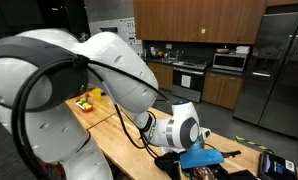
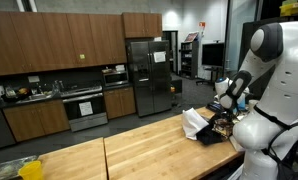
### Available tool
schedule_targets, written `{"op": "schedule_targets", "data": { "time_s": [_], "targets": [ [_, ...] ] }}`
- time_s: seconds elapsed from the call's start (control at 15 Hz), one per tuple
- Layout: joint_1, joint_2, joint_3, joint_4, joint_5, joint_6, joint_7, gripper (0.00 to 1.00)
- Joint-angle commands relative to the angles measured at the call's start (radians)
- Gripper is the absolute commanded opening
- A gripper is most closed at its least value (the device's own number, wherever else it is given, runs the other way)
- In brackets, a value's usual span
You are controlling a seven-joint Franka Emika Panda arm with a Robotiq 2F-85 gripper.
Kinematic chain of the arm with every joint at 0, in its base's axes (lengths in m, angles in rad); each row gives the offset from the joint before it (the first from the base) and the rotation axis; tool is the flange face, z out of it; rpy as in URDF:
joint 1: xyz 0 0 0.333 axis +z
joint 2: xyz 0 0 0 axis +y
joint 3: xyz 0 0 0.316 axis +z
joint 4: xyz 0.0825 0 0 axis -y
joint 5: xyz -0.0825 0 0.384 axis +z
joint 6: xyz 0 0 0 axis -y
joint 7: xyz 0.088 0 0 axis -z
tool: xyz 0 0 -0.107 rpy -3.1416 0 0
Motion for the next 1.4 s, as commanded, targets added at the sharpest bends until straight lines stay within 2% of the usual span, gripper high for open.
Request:
{"op": "schedule_targets", "data": {
  "time_s": [0.0, 0.13, 0.2, 0.4, 0.67, 0.93, 1.13, 1.2, 1.27, 1.33],
  "targets": [
    [0.057, 0.011, -0.034, 0.013, 0.267, -0.146, -0.143, 1.0],
    [0.054, 0.011, -0.041, 0.034, 0.393, -0.265, -0.211, 1.0],
    [0.039, 0.008, -0.041, 0.035, 0.422, -0.315, -0.219, 1.0],
    [0.002, -0.009, -0.051, 0.03, 0.404, -0.412, -0.224, 1.0],
    [0.017, -0.022, -0.049, 0.011, 0.484, -0.563, -0.243, 1.0],
    [0.056, -0.031, -0.017, -0.007, 0.565, -0.56, -0.2, 1.0],
    [0.085, -0.017, 0.022, 0.007, 0.544, -0.581, -0.183, 1.0],
    [0.093, -0.014, 0.03, 0.011, 0.544, -0.587, -0.184, 0.75],
    [0.099, -0.016, 0.04, 0.017, 0.533, -0.602, -0.188, 0.74],
    [0.105, -0.016, 0.049, 0.018, 0.525, -0.611, -0.183, 0.68]
  ]
}}
